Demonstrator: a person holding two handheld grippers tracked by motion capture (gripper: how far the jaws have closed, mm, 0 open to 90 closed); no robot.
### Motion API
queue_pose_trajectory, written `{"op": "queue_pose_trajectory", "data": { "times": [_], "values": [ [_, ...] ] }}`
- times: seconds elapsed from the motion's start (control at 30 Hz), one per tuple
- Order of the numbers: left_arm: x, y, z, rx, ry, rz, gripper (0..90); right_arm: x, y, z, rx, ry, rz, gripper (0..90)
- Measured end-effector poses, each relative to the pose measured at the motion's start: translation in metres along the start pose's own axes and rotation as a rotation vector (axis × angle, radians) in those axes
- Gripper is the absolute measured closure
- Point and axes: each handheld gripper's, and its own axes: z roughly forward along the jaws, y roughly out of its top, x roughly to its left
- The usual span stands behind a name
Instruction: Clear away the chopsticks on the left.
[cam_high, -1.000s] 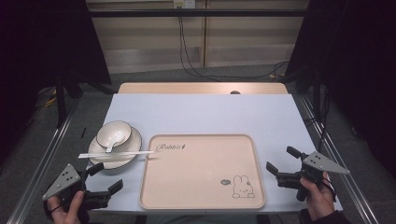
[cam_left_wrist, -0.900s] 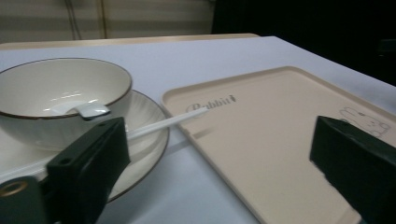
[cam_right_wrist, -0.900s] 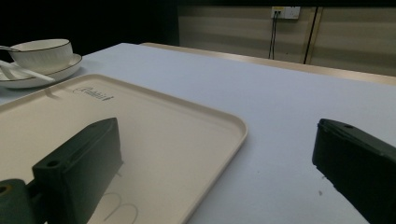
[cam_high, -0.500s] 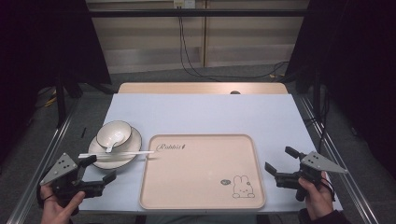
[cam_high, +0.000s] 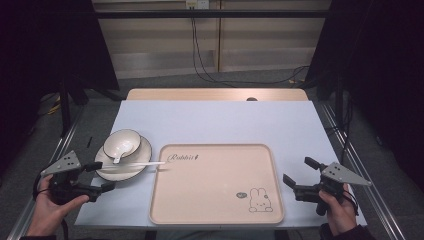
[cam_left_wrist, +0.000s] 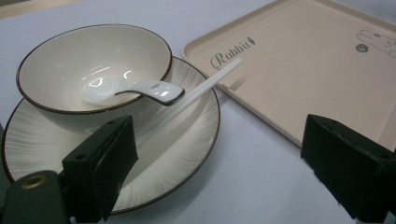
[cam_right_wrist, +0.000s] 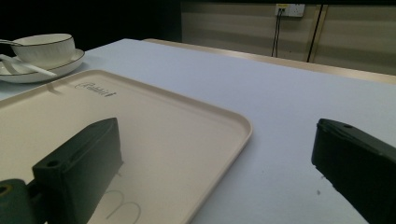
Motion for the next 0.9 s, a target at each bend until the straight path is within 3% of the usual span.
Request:
{"op": "queue_pose_trajectory", "data": {
  "times": [0.1,0.17,0.23,0.33,0.4,0.5,0.67,0.9],
  "values": [
    [0.010,0.003,0.000,0.002,-0.021,0.037,9.3,0.000,0.000,0.000,0.003,0.003,-0.002,1.6],
    [0.018,0.005,0.000,0.021,-0.011,0.076,11.3,0.000,0.000,0.000,0.003,0.003,-0.007,1.5],
    [0.024,0.005,0.002,0.035,-0.045,0.104,13.8,0.000,0.000,0.000,0.007,0.012,-0.012,1.5],
    [0.033,0.002,0.008,0.079,-0.062,0.122,21.1,0.001,0.000,0.001,0.007,0.014,-0.011,1.6],
    [0.037,0.001,0.009,0.091,-0.050,0.138,22.4,0.001,0.000,0.001,0.007,0.014,-0.011,1.6],
    [0.049,-0.002,0.013,0.092,-0.044,0.150,33.0,0.001,0.000,0.001,0.008,0.014,-0.010,1.6],
    [0.055,0.000,0.019,0.163,-0.061,0.184,45.7,0.001,0.000,0.001,0.012,0.015,-0.010,1.6],
    [0.059,0.002,0.030,0.205,-0.068,0.229,60.6,0.002,-0.001,0.002,0.019,0.015,-0.004,1.6]
  ]
}}
